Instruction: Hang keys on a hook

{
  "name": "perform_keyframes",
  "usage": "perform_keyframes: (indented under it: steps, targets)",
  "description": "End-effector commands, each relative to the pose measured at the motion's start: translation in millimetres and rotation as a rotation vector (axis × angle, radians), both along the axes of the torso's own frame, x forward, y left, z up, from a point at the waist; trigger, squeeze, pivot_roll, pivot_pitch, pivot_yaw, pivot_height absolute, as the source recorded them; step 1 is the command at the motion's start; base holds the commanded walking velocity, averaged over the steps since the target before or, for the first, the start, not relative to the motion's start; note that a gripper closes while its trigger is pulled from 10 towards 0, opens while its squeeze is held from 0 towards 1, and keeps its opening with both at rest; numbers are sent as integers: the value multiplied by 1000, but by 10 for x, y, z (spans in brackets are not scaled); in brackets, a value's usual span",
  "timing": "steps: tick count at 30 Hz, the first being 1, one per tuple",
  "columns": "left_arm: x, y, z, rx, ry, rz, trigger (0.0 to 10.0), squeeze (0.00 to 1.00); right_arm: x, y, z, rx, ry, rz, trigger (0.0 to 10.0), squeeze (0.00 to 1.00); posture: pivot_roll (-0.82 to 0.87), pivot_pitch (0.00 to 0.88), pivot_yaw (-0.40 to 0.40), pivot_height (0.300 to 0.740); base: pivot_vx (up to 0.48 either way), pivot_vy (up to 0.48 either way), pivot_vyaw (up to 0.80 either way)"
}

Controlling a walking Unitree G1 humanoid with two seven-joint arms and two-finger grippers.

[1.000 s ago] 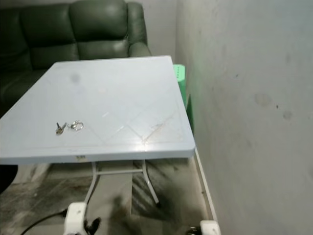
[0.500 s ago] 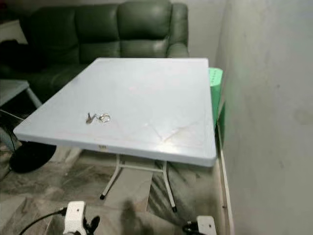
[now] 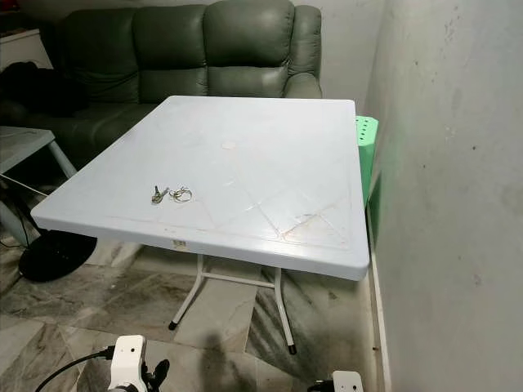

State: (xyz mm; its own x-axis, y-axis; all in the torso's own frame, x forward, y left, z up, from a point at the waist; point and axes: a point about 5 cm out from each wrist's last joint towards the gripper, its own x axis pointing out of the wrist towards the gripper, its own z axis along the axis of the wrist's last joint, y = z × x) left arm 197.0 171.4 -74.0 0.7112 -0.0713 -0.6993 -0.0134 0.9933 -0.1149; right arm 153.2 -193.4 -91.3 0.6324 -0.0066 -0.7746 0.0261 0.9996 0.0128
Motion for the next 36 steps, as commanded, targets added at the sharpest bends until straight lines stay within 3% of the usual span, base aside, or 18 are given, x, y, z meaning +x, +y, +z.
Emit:
perform_keyframes:
  steps: [1,36]
  targets:
    - [8,50,8,6,1,11,10000,0,5,19,0,10,-1,3,10000,0,104,0,61,740,0,0,0]
    - [18,36,9,2,4,13,10000,0,-10,3,-3,14,1,1,10000,0,101,0,56,740,0,433,0]
